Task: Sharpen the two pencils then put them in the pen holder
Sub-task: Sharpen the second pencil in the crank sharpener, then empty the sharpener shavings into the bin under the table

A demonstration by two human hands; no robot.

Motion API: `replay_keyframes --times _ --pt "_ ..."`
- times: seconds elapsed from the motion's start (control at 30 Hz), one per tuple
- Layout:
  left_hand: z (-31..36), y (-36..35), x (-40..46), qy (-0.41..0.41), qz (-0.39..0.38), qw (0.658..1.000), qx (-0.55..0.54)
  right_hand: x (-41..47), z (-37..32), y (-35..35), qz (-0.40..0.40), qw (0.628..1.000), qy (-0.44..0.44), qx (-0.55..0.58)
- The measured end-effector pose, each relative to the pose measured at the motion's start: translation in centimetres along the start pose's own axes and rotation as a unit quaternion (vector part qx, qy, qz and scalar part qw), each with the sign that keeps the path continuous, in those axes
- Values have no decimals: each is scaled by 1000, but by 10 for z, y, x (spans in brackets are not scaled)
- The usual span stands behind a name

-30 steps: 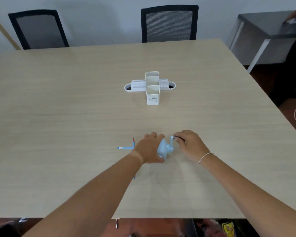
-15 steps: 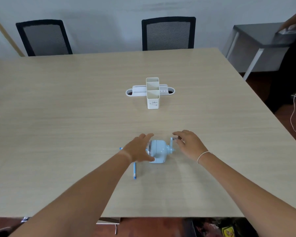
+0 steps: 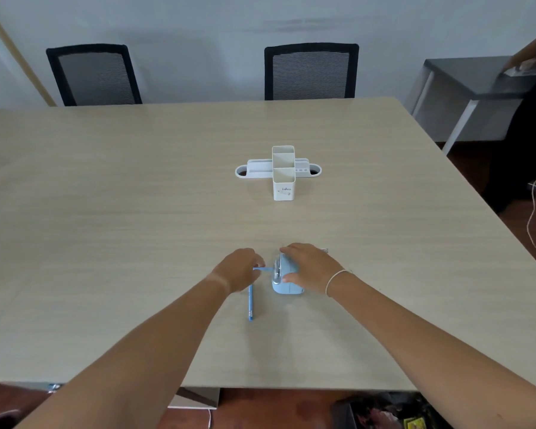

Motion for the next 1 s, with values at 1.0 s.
replay_keyframes --times 1.0 --pt "-39 7 -10 -16 22 998 64 11 3 -12 9 999 -24 -19"
Point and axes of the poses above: each hand's wrist, its own x-axis towards the middle knuckle, its own y-axis out of the back of the hand, z = x × y, the point moved 8 cm from there along x, towards the middle knuckle, and after that the axes turned 3 degrees about x, right-handed, at the moved point
